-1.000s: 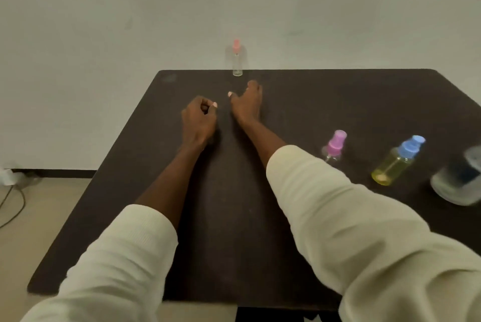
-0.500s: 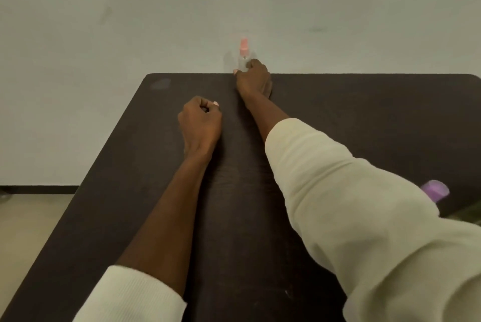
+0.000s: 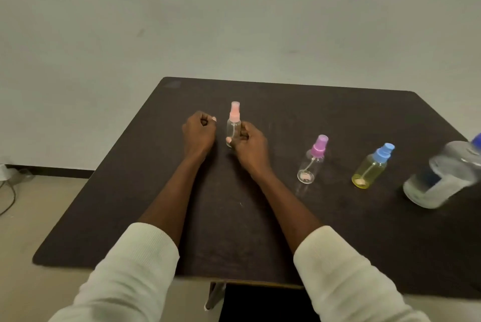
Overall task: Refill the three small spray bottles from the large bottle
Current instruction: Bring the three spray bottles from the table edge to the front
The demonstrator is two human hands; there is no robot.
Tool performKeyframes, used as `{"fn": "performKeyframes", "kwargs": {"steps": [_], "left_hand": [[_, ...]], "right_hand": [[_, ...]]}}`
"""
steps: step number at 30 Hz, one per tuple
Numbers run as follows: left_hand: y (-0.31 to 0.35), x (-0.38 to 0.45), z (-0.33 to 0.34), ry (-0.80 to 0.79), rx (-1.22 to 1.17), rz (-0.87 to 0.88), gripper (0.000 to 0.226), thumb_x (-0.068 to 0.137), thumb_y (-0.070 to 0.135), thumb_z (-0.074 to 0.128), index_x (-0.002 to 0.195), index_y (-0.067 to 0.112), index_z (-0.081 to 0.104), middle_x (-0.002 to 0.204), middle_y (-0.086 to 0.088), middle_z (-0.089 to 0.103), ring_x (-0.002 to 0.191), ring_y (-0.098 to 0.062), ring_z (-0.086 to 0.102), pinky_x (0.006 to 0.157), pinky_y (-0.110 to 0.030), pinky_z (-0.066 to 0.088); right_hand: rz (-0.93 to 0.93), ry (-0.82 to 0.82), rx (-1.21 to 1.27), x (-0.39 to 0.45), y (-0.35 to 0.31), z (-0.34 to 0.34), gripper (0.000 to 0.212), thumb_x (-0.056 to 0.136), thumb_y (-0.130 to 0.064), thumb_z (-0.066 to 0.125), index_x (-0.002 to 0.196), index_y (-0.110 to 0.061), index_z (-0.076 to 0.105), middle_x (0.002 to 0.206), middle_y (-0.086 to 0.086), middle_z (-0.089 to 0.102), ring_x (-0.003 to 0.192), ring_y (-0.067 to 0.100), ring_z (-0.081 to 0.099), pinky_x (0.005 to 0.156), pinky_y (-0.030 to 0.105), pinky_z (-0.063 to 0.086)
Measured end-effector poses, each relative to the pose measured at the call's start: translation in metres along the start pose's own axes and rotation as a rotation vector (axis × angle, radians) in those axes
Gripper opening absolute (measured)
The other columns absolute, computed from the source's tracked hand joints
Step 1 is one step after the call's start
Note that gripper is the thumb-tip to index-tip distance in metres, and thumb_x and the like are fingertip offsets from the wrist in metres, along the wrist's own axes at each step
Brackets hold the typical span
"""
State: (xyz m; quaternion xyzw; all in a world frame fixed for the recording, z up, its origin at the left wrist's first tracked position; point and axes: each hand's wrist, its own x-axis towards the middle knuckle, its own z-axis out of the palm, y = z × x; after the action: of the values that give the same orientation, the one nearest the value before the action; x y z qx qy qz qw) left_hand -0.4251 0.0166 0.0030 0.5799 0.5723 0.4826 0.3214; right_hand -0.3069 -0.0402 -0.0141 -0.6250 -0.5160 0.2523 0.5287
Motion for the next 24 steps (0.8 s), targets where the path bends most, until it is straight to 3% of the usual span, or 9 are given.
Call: {"fn": "performKeyframes", "kwargs": {"steps": [3, 7, 13, 19, 24], "left_hand": [[-0.005, -0.019, -0.002, -0.031, 0.030, -0.007, 0.017, 0.094, 0.022, 0.062, 0.078, 0.018, 0.063, 0.075, -0.002, 0.069, 0.075, -0.023, 0.068, 0.072, -0.040, 0.058], [0.003, -0.068, -0.005, -0.019, 0.045, 0.005, 0.015, 0.092, 0.020, 0.063, 0.077, 0.019, 0.063, 0.074, 0.000, 0.069, 0.073, -0.021, 0.068, 0.073, -0.039, 0.058], [0.007, -0.106, 0.000, -0.040, 0.080, 0.013, 0.011, 0.092, 0.018, 0.064, 0.082, 0.015, 0.067, 0.078, 0.003, 0.069, 0.077, -0.016, 0.067, 0.073, -0.034, 0.056], [0.005, -0.108, -0.001, -0.032, 0.086, 0.041, 0.010, 0.093, 0.017, 0.064, 0.083, 0.015, 0.067, 0.077, 0.004, 0.067, 0.077, -0.016, 0.067, 0.071, -0.031, 0.055], [0.001, -0.107, -0.001, -0.033, 0.047, 0.052, 0.010, 0.092, 0.018, 0.064, 0.082, 0.015, 0.067, 0.076, 0.001, 0.069, 0.073, -0.018, 0.068, 0.073, -0.041, 0.059]], "right_hand": [[-0.010, 0.019, -0.040, -0.019, 0.006, -0.007, 0.022, 0.078, -0.012, 0.072, 0.082, -0.029, 0.059, 0.077, -0.012, 0.064, 0.070, 0.003, 0.059, 0.069, 0.025, 0.049], [0.012, 0.033, -0.083, -0.055, 0.005, -0.029, 0.011, 0.078, -0.018, 0.072, 0.082, -0.019, 0.062, 0.080, -0.006, 0.068, 0.077, 0.013, 0.064, 0.073, 0.036, 0.054], [0.018, 0.037, -0.078, -0.074, -0.003, -0.044, 0.016, 0.079, -0.017, 0.074, 0.093, -0.018, 0.066, 0.087, -0.006, 0.069, 0.081, 0.011, 0.064, 0.075, 0.030, 0.052], [0.049, 0.046, -0.077, -0.077, -0.003, -0.044, 0.020, 0.077, -0.018, 0.076, 0.093, -0.015, 0.065, 0.089, -0.004, 0.070, 0.084, 0.013, 0.065, 0.078, 0.034, 0.054], [0.076, 0.025, -0.049, -0.076, -0.002, -0.043, 0.031, 0.070, -0.017, 0.081, 0.094, -0.015, 0.062, 0.090, -0.003, 0.069, 0.084, 0.014, 0.066, 0.080, 0.039, 0.056]]}}
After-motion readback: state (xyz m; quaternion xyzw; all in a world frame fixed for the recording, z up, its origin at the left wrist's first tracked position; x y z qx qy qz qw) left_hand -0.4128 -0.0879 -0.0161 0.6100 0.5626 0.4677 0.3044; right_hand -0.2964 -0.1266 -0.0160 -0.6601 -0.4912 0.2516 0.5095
